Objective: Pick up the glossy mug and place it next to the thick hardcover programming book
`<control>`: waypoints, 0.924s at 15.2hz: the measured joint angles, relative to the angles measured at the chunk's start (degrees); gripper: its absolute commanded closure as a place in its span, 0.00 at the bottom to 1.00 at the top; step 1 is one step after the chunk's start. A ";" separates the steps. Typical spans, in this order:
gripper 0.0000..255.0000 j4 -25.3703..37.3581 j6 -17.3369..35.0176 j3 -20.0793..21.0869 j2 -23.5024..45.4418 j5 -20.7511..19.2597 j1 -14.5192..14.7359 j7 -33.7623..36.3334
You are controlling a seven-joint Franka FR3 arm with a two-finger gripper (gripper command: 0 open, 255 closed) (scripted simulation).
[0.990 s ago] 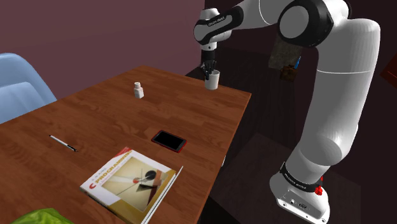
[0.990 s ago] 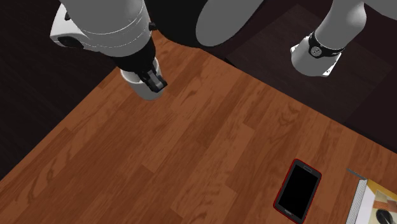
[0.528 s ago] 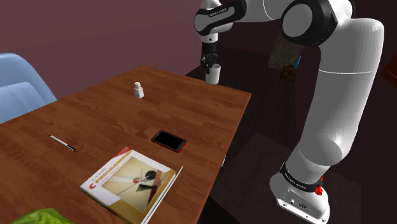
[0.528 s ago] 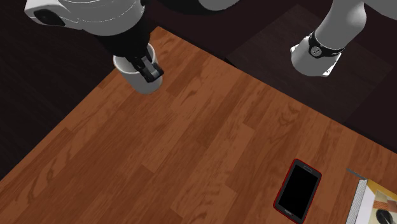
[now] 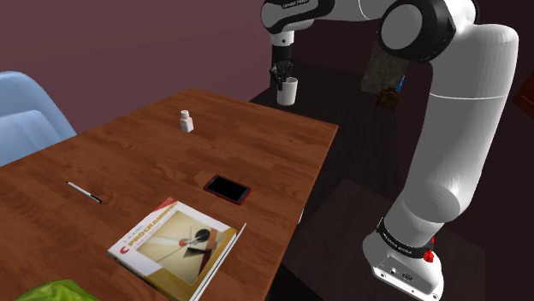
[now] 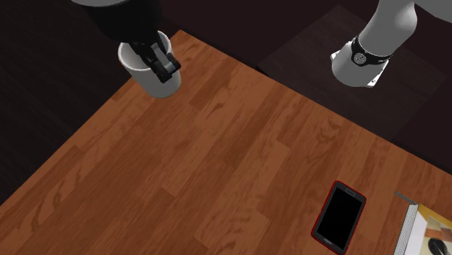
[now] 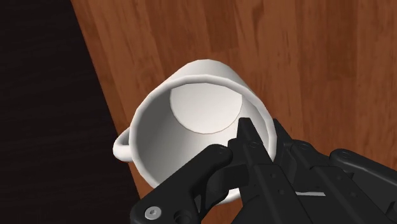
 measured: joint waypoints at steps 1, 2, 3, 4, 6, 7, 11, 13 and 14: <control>1.00 0.58 -0.76 -0.01 -0.18 -0.03 0.00 -0.04; 1.00 1.39 -1.60 -0.03 -0.22 -0.01 -0.03 -0.14; 1.00 2.41 -2.52 -0.05 -0.12 0.00 -0.06 -0.21; 1.00 3.35 -3.28 -0.07 0.05 0.04 -0.13 -0.34; 1.00 4.75 -4.72 -0.08 0.02 0.04 -0.13 -0.40; 1.00 3.88 -4.86 0.05 -0.96 -0.13 0.22 0.07; 1.00 -5.00 -3.23 1.24 -8.04 -1.30 2.59 3.64; 1.00 -10.26 -2.07 2.17 -12.01 -1.85 3.90 5.99; 1.00 -12.01 -1.78 2.63 -13.42 -2.00 4.45 7.04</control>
